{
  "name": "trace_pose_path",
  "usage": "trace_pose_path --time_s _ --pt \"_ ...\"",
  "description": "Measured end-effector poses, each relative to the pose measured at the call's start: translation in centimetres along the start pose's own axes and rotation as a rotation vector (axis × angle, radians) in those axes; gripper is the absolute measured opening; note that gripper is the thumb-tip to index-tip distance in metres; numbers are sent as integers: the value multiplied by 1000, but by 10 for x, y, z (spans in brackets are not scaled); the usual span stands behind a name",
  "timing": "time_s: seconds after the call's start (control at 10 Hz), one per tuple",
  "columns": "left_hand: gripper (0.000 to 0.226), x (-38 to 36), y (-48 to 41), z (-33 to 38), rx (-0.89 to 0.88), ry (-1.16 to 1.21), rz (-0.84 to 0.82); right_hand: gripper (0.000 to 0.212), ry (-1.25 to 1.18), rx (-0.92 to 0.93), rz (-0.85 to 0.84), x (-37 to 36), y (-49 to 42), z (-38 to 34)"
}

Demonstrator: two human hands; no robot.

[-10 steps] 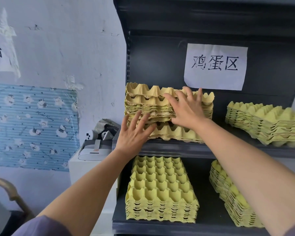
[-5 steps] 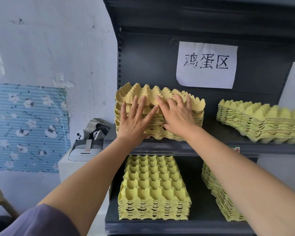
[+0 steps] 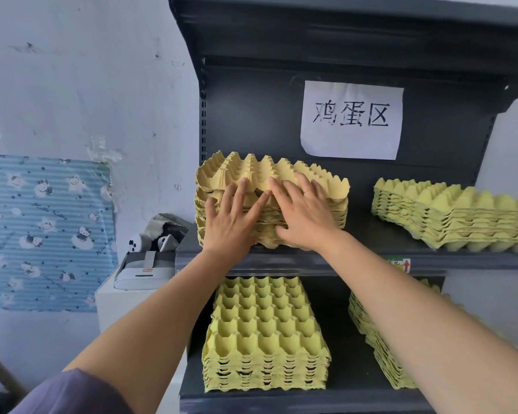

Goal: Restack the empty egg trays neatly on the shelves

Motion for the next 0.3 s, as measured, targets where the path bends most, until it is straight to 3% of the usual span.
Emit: trace_pose_path --time_s 0.2,0.3 --pt "78 7 -6 0 38 102 70 78 -70 4 7 5 2 5" --pt "74 8 -7 0 51 100 26 74 -85 -11 6 9 7 11"
Point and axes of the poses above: each hand's wrist, its own y-axis away from the middle knuckle, its own x-axis out of the back of the hand, z = x × y, the point moved 6 cm from there along -y, towards the middle knuckle, and after that the axes turned 7 degrees about x, right-handed, at the moved point
